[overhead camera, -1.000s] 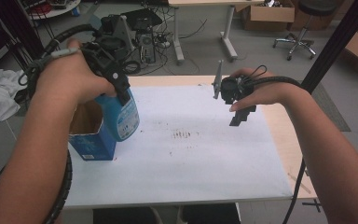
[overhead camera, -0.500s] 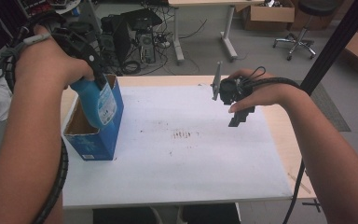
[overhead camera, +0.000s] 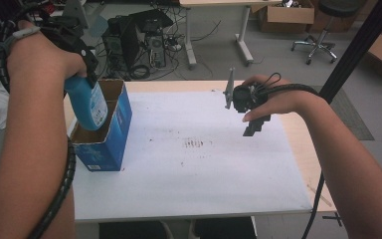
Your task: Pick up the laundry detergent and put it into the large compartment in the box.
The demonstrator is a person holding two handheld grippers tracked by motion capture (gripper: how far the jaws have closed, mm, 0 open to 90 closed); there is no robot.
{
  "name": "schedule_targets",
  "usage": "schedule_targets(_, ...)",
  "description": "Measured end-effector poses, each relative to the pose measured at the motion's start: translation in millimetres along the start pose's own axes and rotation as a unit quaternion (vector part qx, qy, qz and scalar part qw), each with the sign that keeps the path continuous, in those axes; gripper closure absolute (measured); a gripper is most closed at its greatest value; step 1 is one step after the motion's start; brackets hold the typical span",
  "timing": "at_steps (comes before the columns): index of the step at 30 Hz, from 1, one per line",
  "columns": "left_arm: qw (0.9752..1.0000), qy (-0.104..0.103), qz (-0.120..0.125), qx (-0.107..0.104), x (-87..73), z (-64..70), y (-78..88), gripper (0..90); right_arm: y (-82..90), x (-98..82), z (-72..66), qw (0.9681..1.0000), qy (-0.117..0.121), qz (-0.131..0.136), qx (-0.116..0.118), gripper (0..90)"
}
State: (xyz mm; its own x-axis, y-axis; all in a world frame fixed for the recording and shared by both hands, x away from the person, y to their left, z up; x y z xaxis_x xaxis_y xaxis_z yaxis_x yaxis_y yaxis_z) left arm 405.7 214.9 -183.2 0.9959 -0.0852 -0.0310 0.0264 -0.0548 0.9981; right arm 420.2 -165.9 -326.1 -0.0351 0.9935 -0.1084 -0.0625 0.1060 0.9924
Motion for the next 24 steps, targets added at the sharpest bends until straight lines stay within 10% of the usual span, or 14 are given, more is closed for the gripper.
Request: schedule_targets(24,0.9996,0.012,-0.013,-0.021,33.7,-22.7,-36.0,40.4,-0.7,3.8,-1.8,1.0000,-0.004,-0.005,0.004,16.0)
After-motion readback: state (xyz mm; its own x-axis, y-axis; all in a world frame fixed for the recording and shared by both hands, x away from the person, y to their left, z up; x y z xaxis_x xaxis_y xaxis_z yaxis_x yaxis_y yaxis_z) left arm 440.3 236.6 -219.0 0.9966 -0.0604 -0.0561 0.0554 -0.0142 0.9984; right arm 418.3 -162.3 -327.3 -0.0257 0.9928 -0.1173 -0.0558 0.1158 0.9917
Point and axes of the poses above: each handheld gripper's, and its own axes: y roughly backward along the jaws, x roughly out of its top, z roughly to its right, the point moved 9 cm from there along -y, roughly forward along the jaws, and after that the axes turned 9 degrees about -z, right-handed, at the moved point
